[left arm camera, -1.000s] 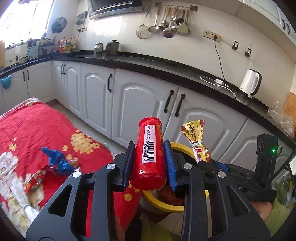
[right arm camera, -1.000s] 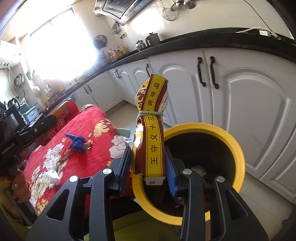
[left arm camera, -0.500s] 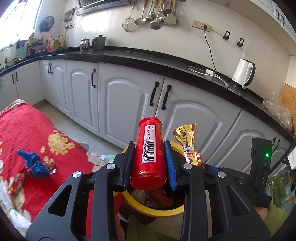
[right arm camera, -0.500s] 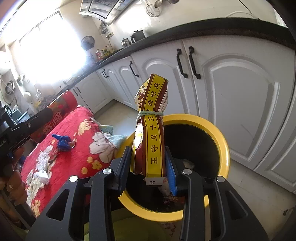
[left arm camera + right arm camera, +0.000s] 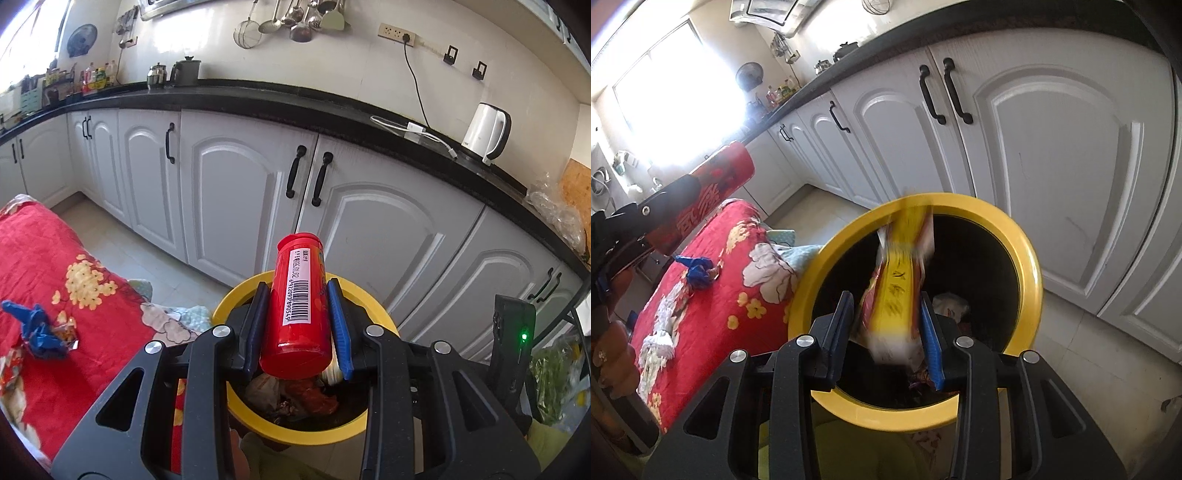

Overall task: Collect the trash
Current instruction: 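Open both tools to drop the can and packet into the bin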

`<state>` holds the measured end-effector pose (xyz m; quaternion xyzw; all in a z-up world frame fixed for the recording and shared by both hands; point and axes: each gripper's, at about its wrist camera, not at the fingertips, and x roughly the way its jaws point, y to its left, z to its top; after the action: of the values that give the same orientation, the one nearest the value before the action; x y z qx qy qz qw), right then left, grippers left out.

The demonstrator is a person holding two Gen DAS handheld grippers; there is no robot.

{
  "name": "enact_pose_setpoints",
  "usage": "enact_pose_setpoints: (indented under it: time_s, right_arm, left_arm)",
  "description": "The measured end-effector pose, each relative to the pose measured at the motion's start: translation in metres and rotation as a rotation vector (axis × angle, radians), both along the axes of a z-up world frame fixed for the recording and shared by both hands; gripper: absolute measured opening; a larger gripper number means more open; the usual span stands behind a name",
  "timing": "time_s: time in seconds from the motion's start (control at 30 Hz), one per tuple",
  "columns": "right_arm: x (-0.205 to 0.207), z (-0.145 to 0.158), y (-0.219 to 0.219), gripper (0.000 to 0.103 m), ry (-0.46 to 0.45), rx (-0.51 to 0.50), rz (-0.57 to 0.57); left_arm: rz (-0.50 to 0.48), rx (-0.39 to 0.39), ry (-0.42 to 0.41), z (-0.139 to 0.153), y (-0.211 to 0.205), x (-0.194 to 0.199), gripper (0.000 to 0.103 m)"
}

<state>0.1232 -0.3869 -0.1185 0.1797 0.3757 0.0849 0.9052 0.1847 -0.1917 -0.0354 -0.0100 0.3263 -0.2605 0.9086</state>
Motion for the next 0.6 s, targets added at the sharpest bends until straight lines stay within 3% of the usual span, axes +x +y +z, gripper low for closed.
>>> enact_pose_setpoints:
  time_s: [0.43,0.6]
  right_arm:
    - [0.002,-0.014,-0.016,0.029,0.035,0.015,-0.061]
    - [0.000,-0.016,-0.027,0.030,0.043,0.029,-0.100]
  left_arm:
    - [-0.031,0.046,0.102,-0.039,-0.022,0.022,0.025]
    - [-0.025,0.056,0.114,-0.045,-0.023,0.024,0.044]
